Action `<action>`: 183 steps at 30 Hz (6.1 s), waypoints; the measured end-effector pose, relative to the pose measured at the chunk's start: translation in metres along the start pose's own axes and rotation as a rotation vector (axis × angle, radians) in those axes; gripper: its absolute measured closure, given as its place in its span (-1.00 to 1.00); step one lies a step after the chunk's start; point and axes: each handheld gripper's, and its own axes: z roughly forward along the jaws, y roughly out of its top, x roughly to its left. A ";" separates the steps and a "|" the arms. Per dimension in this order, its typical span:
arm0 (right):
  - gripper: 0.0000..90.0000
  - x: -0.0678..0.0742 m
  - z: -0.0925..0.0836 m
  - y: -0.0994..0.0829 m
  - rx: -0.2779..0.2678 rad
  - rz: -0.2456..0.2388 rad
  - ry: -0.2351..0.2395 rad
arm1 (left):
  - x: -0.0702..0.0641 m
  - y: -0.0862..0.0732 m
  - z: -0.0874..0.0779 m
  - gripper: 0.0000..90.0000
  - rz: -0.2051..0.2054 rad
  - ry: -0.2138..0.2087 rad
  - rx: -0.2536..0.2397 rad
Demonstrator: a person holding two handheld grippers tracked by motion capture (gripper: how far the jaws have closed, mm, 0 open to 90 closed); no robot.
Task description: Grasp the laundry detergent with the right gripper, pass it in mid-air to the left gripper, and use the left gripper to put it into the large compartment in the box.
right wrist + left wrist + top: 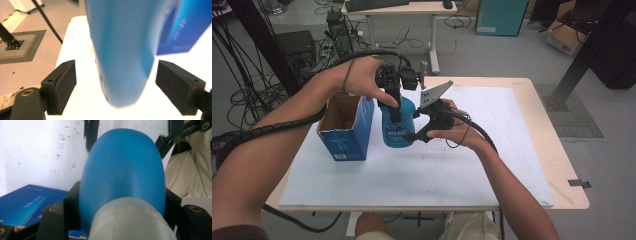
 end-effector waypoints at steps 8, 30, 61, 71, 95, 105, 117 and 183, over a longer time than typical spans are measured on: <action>-0.86 -0.004 -0.034 -0.016 0.117 0.100 -0.122 | 0.010 -0.001 -0.019 -0.17 -0.098 0.042 -0.014; -0.84 -0.004 -0.140 -0.049 0.204 0.350 -0.305 | 0.053 -0.028 -0.117 -0.17 -0.526 0.116 -0.068; -0.85 0.004 -0.205 -0.039 0.259 0.382 -0.437 | 0.075 -0.134 -0.185 -0.17 -1.189 0.225 -0.166; -0.85 0.006 -0.201 -0.040 0.273 0.377 -0.426 | 0.075 -0.144 -0.180 -0.17 -1.257 0.231 -0.177; -0.84 0.010 -0.192 -0.025 0.284 0.346 -0.430 | 0.083 -0.158 -0.126 -0.17 -1.250 0.177 -0.157; -0.84 0.009 -0.187 -0.022 0.286 0.334 -0.424 | 0.086 -0.160 -0.094 -0.17 -1.248 0.148 -0.153; -0.84 0.008 -0.185 -0.025 0.300 0.350 -0.427 | 0.089 -0.156 -0.053 -0.17 -1.246 0.130 -0.159; -0.84 -0.005 -0.162 -0.042 0.358 0.358 -0.402 | 0.090 -0.152 0.082 -0.18 -1.252 0.107 -0.131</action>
